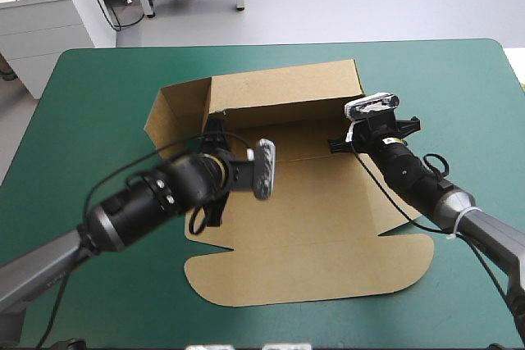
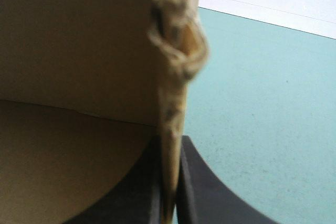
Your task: Fold the box
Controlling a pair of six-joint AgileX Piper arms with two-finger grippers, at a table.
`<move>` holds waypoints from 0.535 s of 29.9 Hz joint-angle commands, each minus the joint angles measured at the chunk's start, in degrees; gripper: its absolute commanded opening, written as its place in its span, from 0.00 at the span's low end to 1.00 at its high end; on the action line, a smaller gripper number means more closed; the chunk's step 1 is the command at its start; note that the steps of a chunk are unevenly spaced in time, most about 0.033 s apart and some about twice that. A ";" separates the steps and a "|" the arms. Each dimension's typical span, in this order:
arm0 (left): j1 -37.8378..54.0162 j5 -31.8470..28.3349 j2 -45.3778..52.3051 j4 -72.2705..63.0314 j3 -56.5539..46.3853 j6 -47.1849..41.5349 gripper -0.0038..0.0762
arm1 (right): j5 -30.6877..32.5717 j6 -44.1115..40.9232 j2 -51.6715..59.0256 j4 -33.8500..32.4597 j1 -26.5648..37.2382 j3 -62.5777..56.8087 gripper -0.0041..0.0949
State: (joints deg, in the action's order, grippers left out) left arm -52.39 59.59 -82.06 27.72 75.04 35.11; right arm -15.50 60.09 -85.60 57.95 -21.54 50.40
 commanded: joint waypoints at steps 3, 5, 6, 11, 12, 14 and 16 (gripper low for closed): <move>20.20 4.20 1.47 -22.78 19.55 5.24 0.07 | -1.72 0.18 2.03 -0.72 0.29 2.14 0.02; 29.19 2.96 1.34 -28.89 23.37 3.07 0.06 | -0.93 0.18 2.03 -0.72 0.29 2.14 0.02; 34.38 1.94 1.22 -32.54 24.52 2.17 0.06 | -0.48 0.18 2.03 -0.72 0.29 2.14 0.02; 58.26 -1.62 0.46 -52.30 24.11 -3.42 0.04 | 1.08 0.18 2.03 -0.72 0.29 2.14 0.02; 62.64 -1.74 0.14 -55.24 23.54 -4.65 0.04 | 1.17 0.18 2.03 -0.72 0.29 2.14 0.02; 70.39 -1.37 -0.93 -62.33 22.06 -4.75 0.04 | 1.45 0.18 2.03 -0.72 0.29 2.14 0.02; 75.83 -1.09 -1.50 -66.20 19.74 -4.75 0.04 | 1.68 0.18 2.03 -0.89 0.29 2.14 0.02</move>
State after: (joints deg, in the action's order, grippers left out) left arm 16.78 60.64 -84.64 -29.53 95.68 31.40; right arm -12.40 60.09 -85.60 57.95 -21.54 50.40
